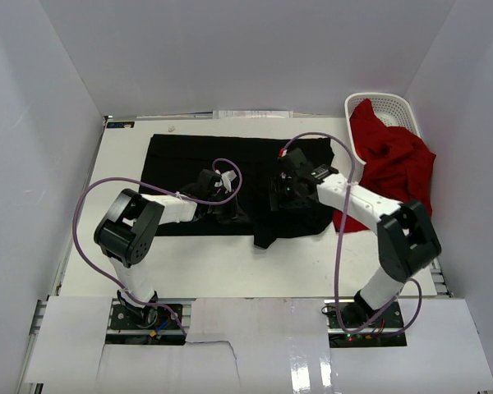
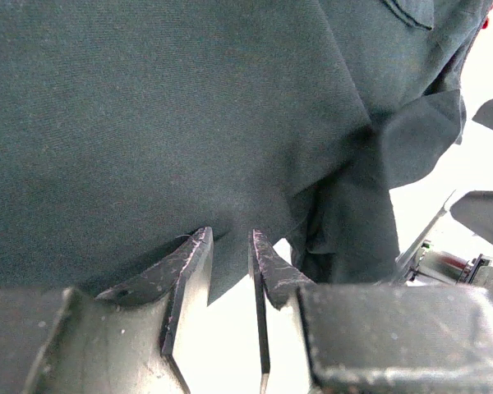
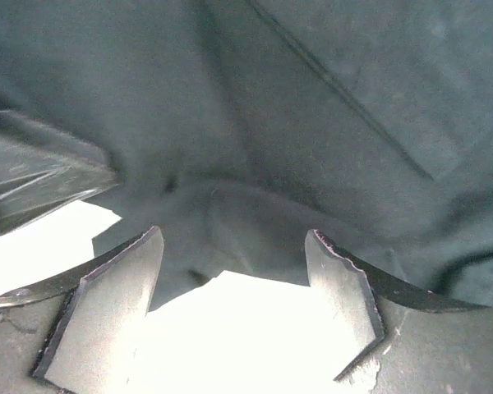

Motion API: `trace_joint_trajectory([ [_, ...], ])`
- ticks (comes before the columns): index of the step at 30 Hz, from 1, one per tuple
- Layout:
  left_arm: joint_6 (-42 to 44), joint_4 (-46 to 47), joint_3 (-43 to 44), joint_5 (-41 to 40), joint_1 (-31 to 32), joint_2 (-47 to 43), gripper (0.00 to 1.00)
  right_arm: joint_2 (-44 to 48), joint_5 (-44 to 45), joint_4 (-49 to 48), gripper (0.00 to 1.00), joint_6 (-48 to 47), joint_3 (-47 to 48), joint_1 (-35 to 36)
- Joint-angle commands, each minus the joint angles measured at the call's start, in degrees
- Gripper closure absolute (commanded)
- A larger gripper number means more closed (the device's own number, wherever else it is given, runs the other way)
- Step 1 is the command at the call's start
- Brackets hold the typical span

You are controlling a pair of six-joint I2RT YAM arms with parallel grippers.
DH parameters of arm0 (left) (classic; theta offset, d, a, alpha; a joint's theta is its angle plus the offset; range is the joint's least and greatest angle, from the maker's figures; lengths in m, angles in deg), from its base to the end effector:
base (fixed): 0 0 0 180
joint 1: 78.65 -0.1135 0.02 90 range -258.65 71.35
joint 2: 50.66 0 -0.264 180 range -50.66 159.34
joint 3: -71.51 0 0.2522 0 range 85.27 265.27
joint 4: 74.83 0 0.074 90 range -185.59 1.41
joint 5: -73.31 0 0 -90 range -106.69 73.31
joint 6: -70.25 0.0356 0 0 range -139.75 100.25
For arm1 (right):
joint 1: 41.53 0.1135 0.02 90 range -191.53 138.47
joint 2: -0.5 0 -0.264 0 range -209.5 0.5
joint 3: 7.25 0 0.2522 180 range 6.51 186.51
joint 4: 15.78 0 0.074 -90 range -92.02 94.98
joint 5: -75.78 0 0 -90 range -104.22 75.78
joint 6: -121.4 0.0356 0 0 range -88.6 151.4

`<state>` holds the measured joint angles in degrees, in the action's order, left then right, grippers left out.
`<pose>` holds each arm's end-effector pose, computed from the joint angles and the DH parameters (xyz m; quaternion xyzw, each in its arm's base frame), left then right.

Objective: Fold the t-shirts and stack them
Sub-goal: Grap the side of the flattened tshirt closest away from the robot with both arms

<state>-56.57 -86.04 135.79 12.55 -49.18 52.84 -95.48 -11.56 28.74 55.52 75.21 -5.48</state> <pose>0.2909 -0.1843 0.1298 0.0269 0.9141 -0.3779 0.1444 0.2845 0.2051 0.2241 -0.0935 0.9566 0.1187 0.2493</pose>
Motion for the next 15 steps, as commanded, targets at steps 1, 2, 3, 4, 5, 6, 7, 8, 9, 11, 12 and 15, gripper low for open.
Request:
trace_joint_trajectory([
  [1, 1.1, -1.6, 1.1, 0.2, 0.3, -1.1, 0.64, 9.6, 2.3, -5.6, 0.24, -2.5, -4.0, -0.1],
  [2, 1.1, -1.6, 1.1, 0.2, 0.3, -1.2, 0.64, 11.4, 2.0, -6.3, 0.23, -2.4, -5.3, -0.1],
  [3, 1.1, -1.6, 1.1, 0.2, 0.3, -1.4, 0.64, 13.1, 1.3, -6.9, 0.23, -2.2, -6.7, -0.1],
  [4, 1.1, -1.6, 1.1, 0.3, 0.3, -1.3, 0.64, 16.2, 0.6, -7.6, 0.23, -1.8, -8.1, -0.1],
  [5, 1.2, -1.7, 1.2, 0.2, 0.3, -1.4, 0.64, 17.7, -0.4, -7.3, 0.24, 0.2, -10.5, -0.1],
  [6, 1.2, -1.8, 1.2, 0.3, 0.3, -1.4, 0.64, 19.9, -1.4, -7.1, 0.25, 1.0, -11.7, -0.1],
  [7, 1.2, -1.7, 1.4, 0.2, 0.3, -1.4, 0.64, 21.0, -2.6, -7.4, 0.25, 1.8, -13.1, -0.1],
  [8, 1.2, -1.8, 1.5, 0.2, 0.3, -1.3, 0.64, 22.1, -5.5, -7.7, 0.25, 3.7, -16.2, -0.1],
  [9, 1.2, -1.8, 1.5, 0.3, 0.3, -1.3, 0.64, 23.3, -5.9, -8.3, 0.27, 4.8, -17.9, -0.1],
  [11, 1.1, -1.7, 1.8, 0.3, 0.3, -1.2, 0.64, 27.3, -7.1, -11.3, 0.28, 6.6, -21.8, -0.1],
  [12, 1.1, -1.6, 1.8, 0.4, 0.3, -1.3, 0.64, 29.6, -7.2, -12.5, 0.34, 9.2, -25.5, -0.1],
  [15, 1.1, -1.7, 1.9, 0.5, 0.3, -1.2, 0.64, 31.4, -8.4, -17.3, 0.47, 13.0, -30.5, -0.2],
])
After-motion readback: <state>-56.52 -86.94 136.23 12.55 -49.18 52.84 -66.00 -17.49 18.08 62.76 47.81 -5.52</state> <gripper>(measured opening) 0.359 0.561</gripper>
